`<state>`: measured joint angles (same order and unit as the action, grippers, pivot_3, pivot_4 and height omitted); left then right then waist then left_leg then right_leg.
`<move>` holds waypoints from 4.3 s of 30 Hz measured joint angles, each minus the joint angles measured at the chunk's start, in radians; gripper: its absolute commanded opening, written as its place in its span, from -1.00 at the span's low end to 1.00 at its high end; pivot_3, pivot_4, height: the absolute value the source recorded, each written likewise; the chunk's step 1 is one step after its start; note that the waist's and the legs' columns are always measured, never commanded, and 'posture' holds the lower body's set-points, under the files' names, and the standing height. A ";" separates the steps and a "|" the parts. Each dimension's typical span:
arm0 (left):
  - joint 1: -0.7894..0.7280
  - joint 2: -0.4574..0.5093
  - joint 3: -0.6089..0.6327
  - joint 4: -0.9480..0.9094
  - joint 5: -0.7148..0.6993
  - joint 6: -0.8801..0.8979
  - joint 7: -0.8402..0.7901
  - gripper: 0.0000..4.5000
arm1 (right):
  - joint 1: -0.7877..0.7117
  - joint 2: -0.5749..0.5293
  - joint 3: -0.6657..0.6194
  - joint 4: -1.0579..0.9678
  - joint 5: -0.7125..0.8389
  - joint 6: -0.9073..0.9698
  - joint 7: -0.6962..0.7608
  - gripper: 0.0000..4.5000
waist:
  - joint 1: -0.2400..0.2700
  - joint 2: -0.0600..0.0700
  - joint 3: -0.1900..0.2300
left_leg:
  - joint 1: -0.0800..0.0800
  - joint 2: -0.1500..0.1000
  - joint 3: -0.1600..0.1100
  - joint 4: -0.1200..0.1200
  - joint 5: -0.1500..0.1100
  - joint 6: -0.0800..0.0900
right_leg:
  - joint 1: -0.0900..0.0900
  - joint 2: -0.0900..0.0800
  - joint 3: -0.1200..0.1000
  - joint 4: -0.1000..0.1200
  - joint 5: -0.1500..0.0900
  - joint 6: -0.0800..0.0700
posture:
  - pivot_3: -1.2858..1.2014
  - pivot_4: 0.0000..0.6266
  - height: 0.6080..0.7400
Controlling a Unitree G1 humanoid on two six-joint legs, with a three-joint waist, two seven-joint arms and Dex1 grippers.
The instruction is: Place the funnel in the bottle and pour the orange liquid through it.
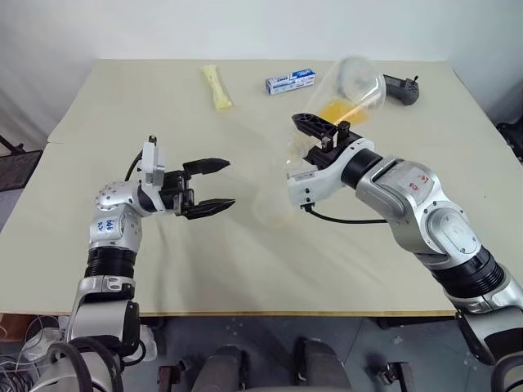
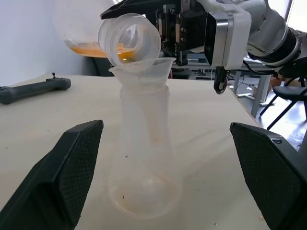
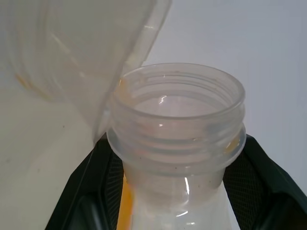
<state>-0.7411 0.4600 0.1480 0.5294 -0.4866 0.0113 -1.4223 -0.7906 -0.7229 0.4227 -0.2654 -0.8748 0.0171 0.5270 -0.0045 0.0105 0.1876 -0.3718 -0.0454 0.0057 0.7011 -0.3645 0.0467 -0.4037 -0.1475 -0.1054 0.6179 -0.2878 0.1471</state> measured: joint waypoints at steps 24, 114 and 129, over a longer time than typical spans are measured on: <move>-0.028 -0.008 0.000 0.035 0.000 -0.007 0.000 1.00 | -0.007 0.000 -0.042 0.046 -0.058 -0.144 -0.016 0.09 | 0.000 0.000 0.000 | 0.000 0.000 0.000 0.000 0.000 0.000 | 0.000 0.000 0.000 0.000 0.000 0.000 | 0.03 -0.52 1.00; -0.031 -0.025 -0.002 0.022 0.019 -0.033 0.056 1.00 | 0.124 0.295 -0.794 0.117 0.819 0.571 0.139 0.09 | -0.001 0.000 0.000 | 0.001 0.000 0.000 -0.001 0.000 0.000 | 0.000 0.000 -0.001 0.001 0.000 0.000 | 0.03 -0.52 1.00; 0.001 0.026 -0.010 -0.025 0.054 0.010 0.117 1.00 | 0.173 0.240 -0.853 0.396 1.046 0.416 0.062 0.84 | 0.002 0.000 0.000 | 0.001 0.000 0.000 -0.001 0.000 0.000 | 0.000 -0.001 0.000 0.001 0.000 0.000 | 0.03 -0.52 1.00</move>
<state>-0.7396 0.4857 0.1380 0.5049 -0.4330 0.0210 -1.3051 -0.6179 -0.4830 -0.4304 0.1302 0.1709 0.4334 0.5890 -0.0029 0.0103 0.1877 -0.3707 -0.0456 0.0058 0.7003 -0.3644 0.0467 -0.4034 -0.1482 -0.1055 0.6192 -0.2877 0.1472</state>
